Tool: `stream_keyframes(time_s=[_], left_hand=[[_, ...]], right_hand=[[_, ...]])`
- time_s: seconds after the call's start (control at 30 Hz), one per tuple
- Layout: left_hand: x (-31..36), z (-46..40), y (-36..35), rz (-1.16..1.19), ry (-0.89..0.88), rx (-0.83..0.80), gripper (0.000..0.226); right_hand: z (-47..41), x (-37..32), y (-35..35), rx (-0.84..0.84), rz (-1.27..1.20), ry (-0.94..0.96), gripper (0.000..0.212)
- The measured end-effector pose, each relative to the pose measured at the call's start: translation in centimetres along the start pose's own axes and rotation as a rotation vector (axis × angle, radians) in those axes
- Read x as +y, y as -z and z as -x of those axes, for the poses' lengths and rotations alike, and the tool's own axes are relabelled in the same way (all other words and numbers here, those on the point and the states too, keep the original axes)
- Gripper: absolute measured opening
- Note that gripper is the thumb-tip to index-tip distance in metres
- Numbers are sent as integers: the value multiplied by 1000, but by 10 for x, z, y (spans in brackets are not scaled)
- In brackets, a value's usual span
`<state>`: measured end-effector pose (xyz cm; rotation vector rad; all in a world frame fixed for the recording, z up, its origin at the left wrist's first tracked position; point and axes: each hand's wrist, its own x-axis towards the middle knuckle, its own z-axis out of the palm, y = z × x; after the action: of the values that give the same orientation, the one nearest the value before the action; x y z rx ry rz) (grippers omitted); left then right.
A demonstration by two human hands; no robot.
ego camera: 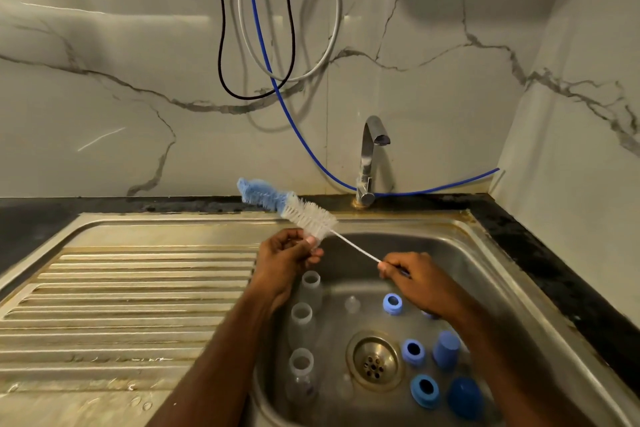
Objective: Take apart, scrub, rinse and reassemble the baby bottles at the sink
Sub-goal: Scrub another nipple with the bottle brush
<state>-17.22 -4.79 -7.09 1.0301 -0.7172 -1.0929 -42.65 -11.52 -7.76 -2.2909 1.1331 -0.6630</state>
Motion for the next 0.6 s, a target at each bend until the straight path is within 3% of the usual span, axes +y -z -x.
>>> stream_keyframes(time_s=[0.13, 0.3, 0.53, 0.6], left_hand=[[8, -4, 15, 147, -14, 16, 31], [-2, 2, -7, 47, 24, -78, 32], [4, -2, -5, 421, 30, 33, 24], [3, -1, -3, 353, 23, 17, 26]], right_hand=[[3, 16, 15, -48, 5, -28, 26], [-1, 0, -4, 10, -55, 2, 25], [-2, 2, -7, -49, -241, -25, 28], [0, 6, -5, -94, -254, -48, 28]])
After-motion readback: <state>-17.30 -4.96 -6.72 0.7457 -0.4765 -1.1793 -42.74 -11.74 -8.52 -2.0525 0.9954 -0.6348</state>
